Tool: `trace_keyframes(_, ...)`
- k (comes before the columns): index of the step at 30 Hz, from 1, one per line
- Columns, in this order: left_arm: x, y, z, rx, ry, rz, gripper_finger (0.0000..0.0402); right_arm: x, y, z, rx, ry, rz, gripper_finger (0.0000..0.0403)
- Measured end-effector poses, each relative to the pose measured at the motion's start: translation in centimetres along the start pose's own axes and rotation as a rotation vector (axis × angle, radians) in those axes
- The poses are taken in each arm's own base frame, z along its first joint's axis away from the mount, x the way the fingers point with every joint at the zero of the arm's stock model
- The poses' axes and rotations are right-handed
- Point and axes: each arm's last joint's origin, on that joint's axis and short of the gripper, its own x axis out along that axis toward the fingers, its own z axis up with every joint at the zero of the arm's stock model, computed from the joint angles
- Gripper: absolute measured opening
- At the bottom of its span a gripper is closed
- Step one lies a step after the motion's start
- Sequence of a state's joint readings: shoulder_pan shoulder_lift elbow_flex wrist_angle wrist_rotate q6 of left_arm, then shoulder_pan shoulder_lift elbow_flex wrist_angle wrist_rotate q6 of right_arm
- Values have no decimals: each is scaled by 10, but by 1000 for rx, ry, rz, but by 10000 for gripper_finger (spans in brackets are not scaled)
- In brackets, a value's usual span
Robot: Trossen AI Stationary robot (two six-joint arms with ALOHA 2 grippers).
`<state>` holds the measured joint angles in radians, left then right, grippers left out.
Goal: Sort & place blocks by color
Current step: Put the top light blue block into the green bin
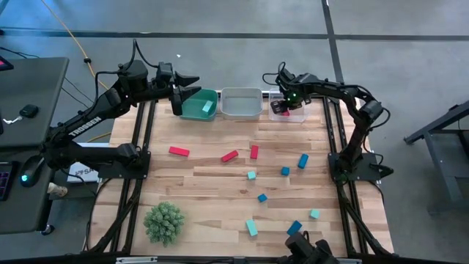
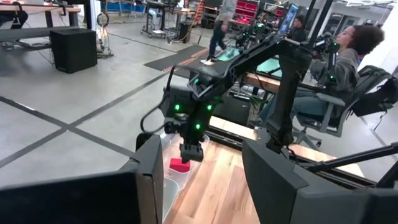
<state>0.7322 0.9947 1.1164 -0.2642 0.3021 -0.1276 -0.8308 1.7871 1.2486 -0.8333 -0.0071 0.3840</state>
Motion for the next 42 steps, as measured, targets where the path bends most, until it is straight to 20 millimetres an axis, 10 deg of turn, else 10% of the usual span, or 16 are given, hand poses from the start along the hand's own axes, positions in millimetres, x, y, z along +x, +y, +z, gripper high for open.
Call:
trace_keyframes(30,5,-22,0,9,-7,-115,166,-172,73,-27,-79,-380,112,158)
trace_keyframes(42,43,-55,-22,34,98,-192,163,-241,91,-49,-81,-584,232,158)
